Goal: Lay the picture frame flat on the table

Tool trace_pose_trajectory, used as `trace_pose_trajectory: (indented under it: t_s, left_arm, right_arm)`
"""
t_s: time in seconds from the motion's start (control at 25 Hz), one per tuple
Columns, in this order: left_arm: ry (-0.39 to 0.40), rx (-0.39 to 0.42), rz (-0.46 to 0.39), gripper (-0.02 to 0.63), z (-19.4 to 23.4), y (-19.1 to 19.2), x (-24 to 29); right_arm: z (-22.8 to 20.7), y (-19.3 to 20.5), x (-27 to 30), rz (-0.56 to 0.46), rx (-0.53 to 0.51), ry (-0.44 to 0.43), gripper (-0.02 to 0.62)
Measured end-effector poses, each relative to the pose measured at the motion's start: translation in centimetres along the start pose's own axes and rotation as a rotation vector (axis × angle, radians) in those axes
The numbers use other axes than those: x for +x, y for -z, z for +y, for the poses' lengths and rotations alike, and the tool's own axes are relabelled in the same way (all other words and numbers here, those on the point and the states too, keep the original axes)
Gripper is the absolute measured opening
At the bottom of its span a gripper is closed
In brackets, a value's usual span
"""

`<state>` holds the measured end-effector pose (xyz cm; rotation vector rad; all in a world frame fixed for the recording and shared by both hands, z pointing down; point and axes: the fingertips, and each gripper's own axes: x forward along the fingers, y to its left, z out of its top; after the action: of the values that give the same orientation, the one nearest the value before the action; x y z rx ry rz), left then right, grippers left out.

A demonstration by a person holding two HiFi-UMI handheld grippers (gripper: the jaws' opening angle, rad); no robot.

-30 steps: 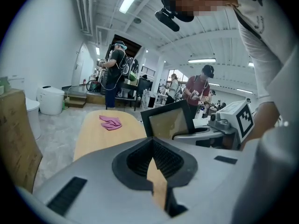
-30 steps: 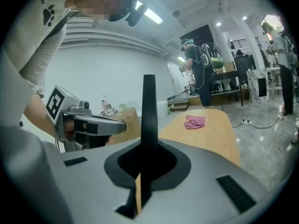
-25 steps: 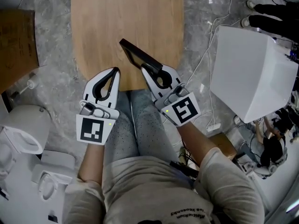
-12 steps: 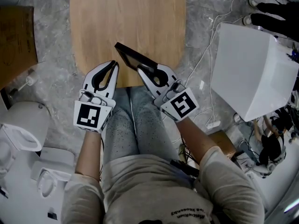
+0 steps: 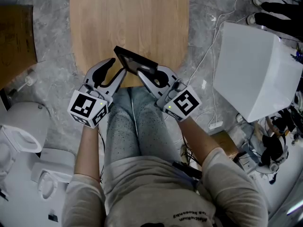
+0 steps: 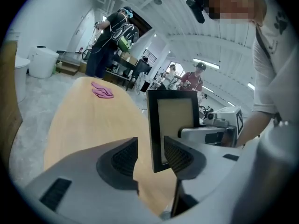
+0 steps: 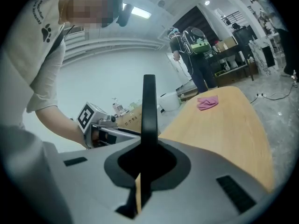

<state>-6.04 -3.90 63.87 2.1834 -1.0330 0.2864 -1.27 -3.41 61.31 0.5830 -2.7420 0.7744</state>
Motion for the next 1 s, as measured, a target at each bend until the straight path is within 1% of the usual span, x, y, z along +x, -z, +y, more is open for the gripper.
trace_pose_trajectory:
  t_s: [0.2, 0.44, 0.64, 0.72, 0.8, 0.84, 1.0]
  left_arm:
    - [0.087, -0.035, 0.0, 0.176, -0.7, 0.3, 0.5]
    - [0.197, -0.119, -0.003, 0.176, -1.2, 0.9, 0.5]
    - [0.275, -0.136, 0.028, 0.175, -2.0, 1.6, 0.5]
    - [0.299, -0.132, 0.039, 0.175, -2.3, 1.9, 0.4]
    - [0.322, -0.133, 0.05, 0.153, -2.6, 2.1, 0.2]
    - [0.326, -0.135, 0.055, 0.138, -2.7, 2.3, 0.2]
    - [0.314, -0.139, 0.077, 0.126, -2.4, 3.0, 0.1]
  right_arm:
    - [0.5, 0.4, -0.2, 0.006, 0.028, -0.045, 0.017]
    - [0.6, 0.8, -0.4, 0.002, 0.081, -0.115, 0.017]
    - [1.0, 1.3, -0.5, 0.02, 0.105, -0.188, 0.017]
    - [1.3, 1.5, -0.5, 0.034, 0.105, -0.217, 0.017]
    - [1.4, 1.8, -0.6, 0.043, 0.108, -0.238, 0.017]
    - [1.5, 1.9, -0.6, 0.046, 0.109, -0.242, 0.017]
    - [1.3, 2.7, -0.4, 0.049, 0.131, -0.239, 0.018]
